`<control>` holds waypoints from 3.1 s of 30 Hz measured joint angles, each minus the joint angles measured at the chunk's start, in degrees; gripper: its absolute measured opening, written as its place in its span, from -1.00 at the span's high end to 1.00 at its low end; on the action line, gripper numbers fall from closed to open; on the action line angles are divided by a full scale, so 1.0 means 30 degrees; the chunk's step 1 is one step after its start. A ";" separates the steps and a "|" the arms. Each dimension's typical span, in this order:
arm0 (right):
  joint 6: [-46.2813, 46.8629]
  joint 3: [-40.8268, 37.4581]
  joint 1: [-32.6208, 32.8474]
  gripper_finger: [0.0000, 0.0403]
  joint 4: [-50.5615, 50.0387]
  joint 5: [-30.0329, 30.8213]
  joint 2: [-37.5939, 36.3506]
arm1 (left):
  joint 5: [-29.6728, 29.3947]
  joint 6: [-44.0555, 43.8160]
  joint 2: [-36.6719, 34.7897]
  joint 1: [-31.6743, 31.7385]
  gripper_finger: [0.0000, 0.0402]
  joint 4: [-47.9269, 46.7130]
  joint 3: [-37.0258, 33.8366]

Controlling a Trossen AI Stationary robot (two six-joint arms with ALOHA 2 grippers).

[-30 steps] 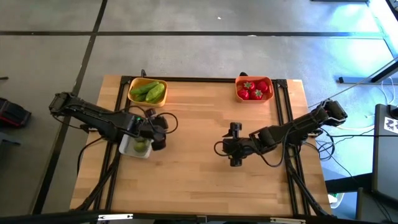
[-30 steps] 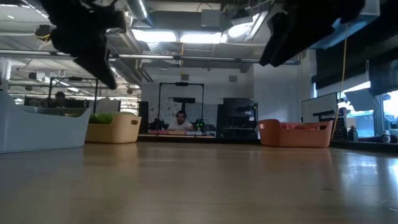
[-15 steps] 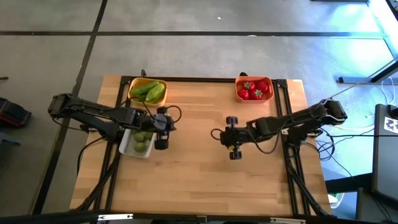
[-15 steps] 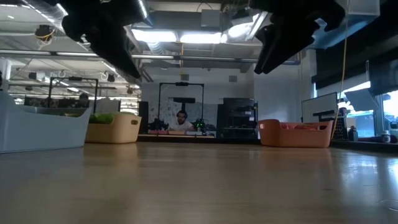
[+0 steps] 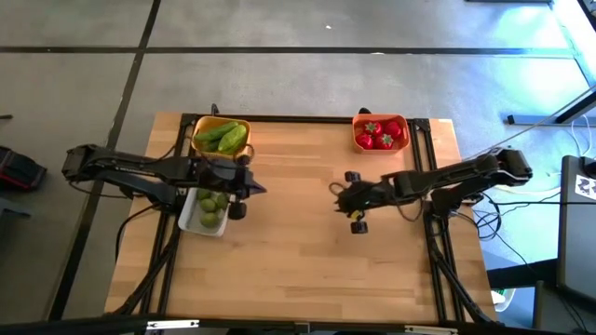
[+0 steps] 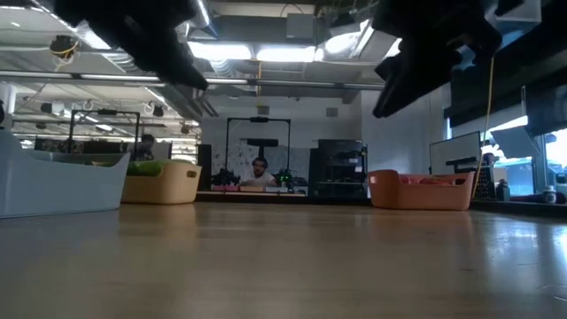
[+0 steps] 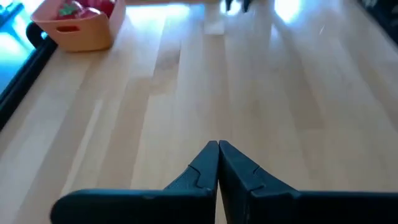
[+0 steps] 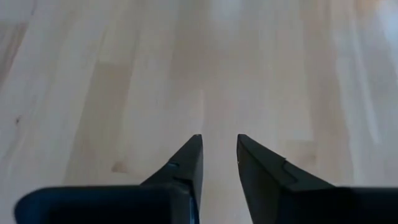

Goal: Sort produce into baskets
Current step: Return to Home Position

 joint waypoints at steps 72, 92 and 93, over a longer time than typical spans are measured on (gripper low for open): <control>0.3061 -1.6193 -0.3540 0.57 0.7572 -0.0999 -2.5355 | 0.0087 -0.2978 -1.9880 0.0794 0.96 0.3698 -1.1659; 0.2921 -1.6776 -0.3540 0.57 0.7940 -0.0818 -2.5683 | 0.0098 -0.2410 -1.9873 0.0779 0.96 0.3920 -1.1644; 0.2919 -1.6776 -0.3540 0.57 0.7891 -0.0816 -2.5680 | 0.0095 -0.2410 -1.9873 0.0779 0.96 0.3945 -1.1644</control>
